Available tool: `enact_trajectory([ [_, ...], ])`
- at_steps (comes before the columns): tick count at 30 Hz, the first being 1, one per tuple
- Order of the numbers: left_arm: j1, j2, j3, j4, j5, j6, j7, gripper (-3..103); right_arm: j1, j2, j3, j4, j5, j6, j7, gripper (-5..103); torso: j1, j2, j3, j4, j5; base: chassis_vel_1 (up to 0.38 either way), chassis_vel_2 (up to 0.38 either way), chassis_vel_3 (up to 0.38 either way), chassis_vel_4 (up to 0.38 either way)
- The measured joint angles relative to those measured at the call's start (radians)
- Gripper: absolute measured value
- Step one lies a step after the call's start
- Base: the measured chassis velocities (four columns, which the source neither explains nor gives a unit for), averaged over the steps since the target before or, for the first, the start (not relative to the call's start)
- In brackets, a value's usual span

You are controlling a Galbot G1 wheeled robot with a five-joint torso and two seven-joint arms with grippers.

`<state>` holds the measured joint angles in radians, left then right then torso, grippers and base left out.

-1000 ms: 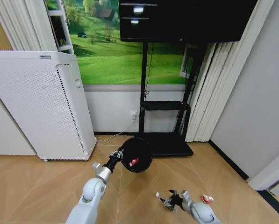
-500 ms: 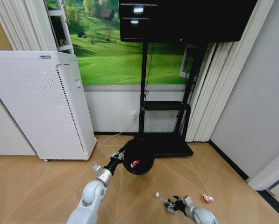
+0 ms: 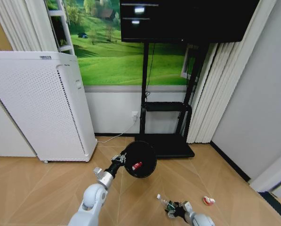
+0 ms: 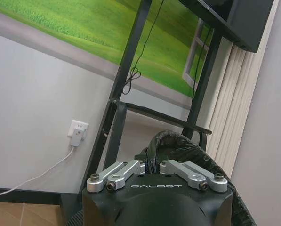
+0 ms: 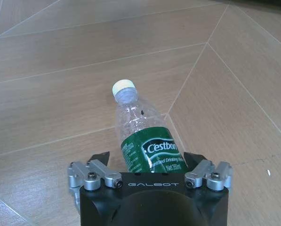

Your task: Pick up the trash bin and place the garbage on the floor into it.

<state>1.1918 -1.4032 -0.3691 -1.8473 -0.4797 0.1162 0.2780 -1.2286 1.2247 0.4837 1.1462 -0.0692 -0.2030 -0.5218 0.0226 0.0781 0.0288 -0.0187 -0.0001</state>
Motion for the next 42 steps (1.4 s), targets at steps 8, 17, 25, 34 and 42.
enact_trajectory([
  [8,-0.011,0.012,-0.01,-0.002,-0.016,0.001,0.001,7,-0.007,0.009,0.002,0.006,-0.007,0.0,0.039,65,0.0,0.0,0.0,0.0,0.0,0.0,0.0,0.0,0.0],
  [17,-0.007,0.013,-0.012,-0.001,-0.016,0.001,0.011,7,-0.006,0.012,0.0,0.019,-0.003,0.0,0.069,37,0.0,0.0,0.0,0.0,0.0001,0.0,0.0,0.0,0.0],
  [25,-0.01,0.006,-0.013,0.005,-0.015,0.001,0.011,7,-0.057,-0.023,0.067,0.135,0.082,-0.003,0.11,41,0.0,0.0,0.0,0.0,0.0004,0.0,0.0,0.0,0.0],
  [34,-0.016,-0.005,-0.034,0.041,-0.015,0.0,0.011,7,-0.093,-0.1,0.268,0.286,0.225,-0.058,0.149,41,0.0,0.0,0.0,-0.0001,0.0001,0.0,0.0,0.0,0.0],
  [42,-0.029,-0.005,-0.039,0.112,-0.02,-0.004,0.009,7,-0.073,-0.086,0.411,0.458,0.399,-0.142,0.196,38,0.0,0.0,0.0,0.0003,0.0003,0.0,0.0,0.0,0.0],
])
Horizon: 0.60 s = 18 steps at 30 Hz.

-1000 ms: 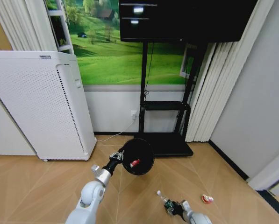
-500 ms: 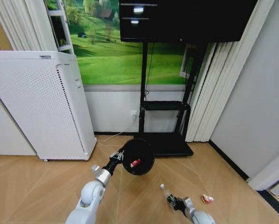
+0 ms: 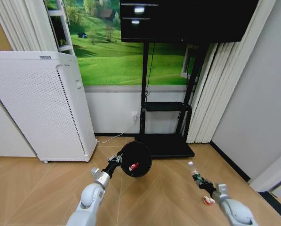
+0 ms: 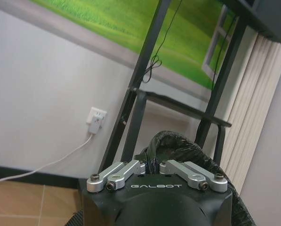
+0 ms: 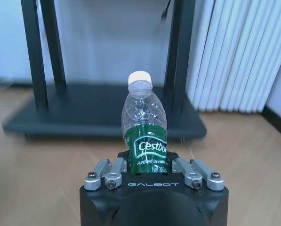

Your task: Pick up the trash bin and place the garbage on the floor into it.

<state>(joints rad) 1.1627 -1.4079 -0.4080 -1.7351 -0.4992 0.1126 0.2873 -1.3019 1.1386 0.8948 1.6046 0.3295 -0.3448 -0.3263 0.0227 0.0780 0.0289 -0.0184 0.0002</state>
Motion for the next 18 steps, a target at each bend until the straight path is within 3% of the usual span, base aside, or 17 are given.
enact_trajectory([
  [4,-0.019,0.002,0.023,0.028,-0.01,0.004,-0.002,7,-0.015,0.006,0.022,0.126,0.098,-0.064,0.015,37,0.0,0.0,0.0,0.0001,-0.0005,0.0,0.0,0.0,0.0],
  [7,-0.066,0.001,0.09,0.073,-0.045,0.02,-0.019,7,-0.038,0.025,0.021,0.295,0.183,-0.144,0.049,32,0.0,0.0,0.0,-0.0005,-0.0003,0.0,0.0,0.0,0.0],
  [14,-0.173,0.0,0.249,0.165,-0.059,0.027,-0.039,7,-0.055,0.054,-0.094,0.524,0.22,-0.219,0.068,24,0.0,0.0,0.0,-0.0001,-0.0002,0.0,0.0,0.0,0.0],
  [18,-0.205,-0.012,0.293,0.18,-0.076,0.029,-0.053,7,-0.065,0.059,-0.147,0.568,0.209,-0.234,0.058,23,0.0,0.0,0.0,-0.0002,-0.0003,0.0,0.0,0.0,0.0],
])
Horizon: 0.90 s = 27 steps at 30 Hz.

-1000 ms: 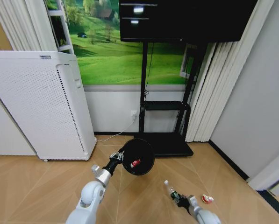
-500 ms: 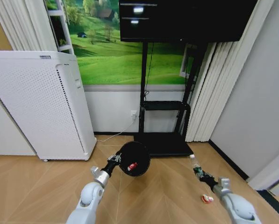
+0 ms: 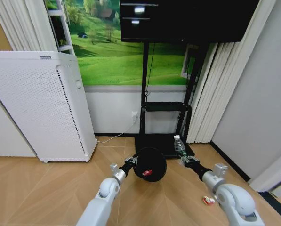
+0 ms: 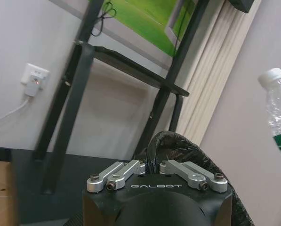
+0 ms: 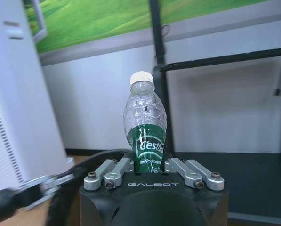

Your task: Pick up the trash bin and place the garbage on the floor into it.

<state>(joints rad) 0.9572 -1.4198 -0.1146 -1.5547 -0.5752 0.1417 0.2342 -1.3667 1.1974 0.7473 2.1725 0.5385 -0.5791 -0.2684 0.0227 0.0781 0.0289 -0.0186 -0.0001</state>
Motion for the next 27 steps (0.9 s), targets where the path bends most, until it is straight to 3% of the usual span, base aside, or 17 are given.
enact_trajectory([
  [8,-0.018,-0.024,0.039,0.007,-0.002,0.003,-0.01,7,-0.023,0.018,-0.105,-0.046,-0.087,0.04,-0.02,20,0.0,0.0,0.0,0.0,0.0001,0.0,0.0,0.0,0.0],
  [11,-0.015,-0.026,0.044,-0.002,-0.001,0.004,-0.011,7,-0.017,0.034,-0.128,-0.074,-0.122,0.053,-0.021,25,0.0,0.0,0.0,0.0,0.0003,0.0,0.0,0.0,0.0],
  [16,-0.009,-0.023,0.046,-0.017,0.001,0.005,-0.011,7,-0.008,0.045,-0.144,-0.109,-0.154,0.069,-0.022,41,0.0,0.0,0.0,0.0001,0.0001,0.0,0.0,0.0,0.0],
  [18,-0.004,-0.017,0.045,-0.028,0.001,0.006,-0.011,7,-0.007,0.045,-0.136,-0.114,-0.155,0.071,-0.024,51,0.0,0.0,0.0,0.0,0.0001,0.0,0.0,0.0,0.0],
  [19,-0.004,-0.017,0.045,-0.028,0.001,0.006,-0.011,7,-0.007,0.045,-0.136,-0.114,-0.155,0.071,-0.024,51,0.0,0.0,0.0,0.0,0.0001,0.0,0.0,0.0,0.0],
  [21,-0.001,-0.011,0.042,-0.035,0.002,0.006,-0.011,7,-0.007,0.042,-0.123,-0.111,-0.149,0.073,-0.025,62,0.0,0.0,0.0,0.0,0.0,0.0,0.0,0.0,0.0],
  [22,-0.001,-0.011,0.042,-0.035,0.002,0.006,-0.011,7,-0.007,0.042,-0.123,-0.111,-0.149,0.073,-0.025,62,0.0,0.0,0.0,0.0,0.0,0.0,0.0,0.0,0.0],
  [27,0.005,-0.011,0.037,-0.044,0.009,0.007,-0.011,7,-0.01,0.036,-0.104,-0.101,-0.141,0.081,-0.023,85,0.0,0.0,0.0,0.0,0.0001,0.0,0.0,0.0,0.0],
])
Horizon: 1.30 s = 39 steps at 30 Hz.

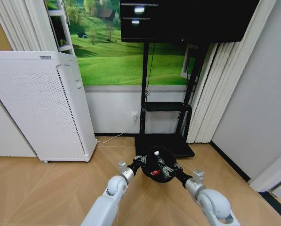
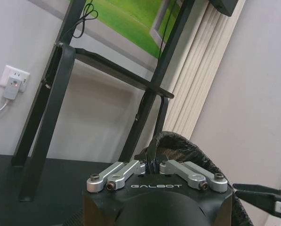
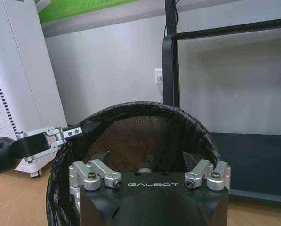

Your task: Pick up the trash bin and place the garbage on the floor into it.

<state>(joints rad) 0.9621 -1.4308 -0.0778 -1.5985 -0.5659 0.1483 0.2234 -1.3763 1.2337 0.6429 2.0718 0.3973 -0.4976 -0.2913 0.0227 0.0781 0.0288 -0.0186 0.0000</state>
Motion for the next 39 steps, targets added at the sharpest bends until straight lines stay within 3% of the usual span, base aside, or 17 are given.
enact_trajectory([
  [6,0.026,0.01,-0.021,-0.029,0.013,0.0,0.003,7,0.015,-0.003,0.062,0.037,0.069,0.002,0.078,100,0.0,0.0,0.0,-0.0002,-0.0001,0.0,0.0,0.0,0.0],
  [12,0.085,0.043,-0.122,-0.072,0.054,-0.017,0.01,7,0.025,-0.022,0.168,0.022,0.081,0.025,0.176,100,0.0,0.0,0.0,-0.0002,-0.0004,0.0,0.0,0.0,0.0],
  [15,0.144,0.078,-0.246,-0.127,0.094,-0.035,0.03,7,0.031,-0.02,0.204,-0.051,0.0,0.053,0.246,100,0.0,0.0,0.0,0.0002,-0.0002,0.0,0.0,0.0,0.0],
  [16,0.144,0.078,-0.246,-0.127,0.094,-0.035,0.03,7,0.031,-0.02,0.204,-0.051,0.0,0.053,0.246,100,0.0,0.0,0.0,0.0002,-0.0002,0.0,0.0,0.0,0.0],
  [19,0.21,0.1,-0.35,-0.184,0.124,-0.057,0.051,7,0.053,0.0,0.196,-0.177,-0.128,0.136,0.302,100,0.0,0.0,0.0,0.0004,0.0002,0.0,0.0,0.0,0.0],
  [26,0.284,0.12,-0.418,-0.242,0.129,-0.07,0.092,7,0.064,0.018,0.187,-0.236,-0.127,0.135,0.284,100,0.0,0.0,0.0,0.0,-0.0002,0.0,0.0,0.0,0.0],
  [39,0.29,0.119,-0.425,-0.252,0.129,-0.073,0.107,7,0.052,0.012,0.186,-0.225,-0.077,0.115,0.228,100,0.0,0.0,0.0,-0.0003,0.0,-0.073,-0.068,0.069,0.067],
])
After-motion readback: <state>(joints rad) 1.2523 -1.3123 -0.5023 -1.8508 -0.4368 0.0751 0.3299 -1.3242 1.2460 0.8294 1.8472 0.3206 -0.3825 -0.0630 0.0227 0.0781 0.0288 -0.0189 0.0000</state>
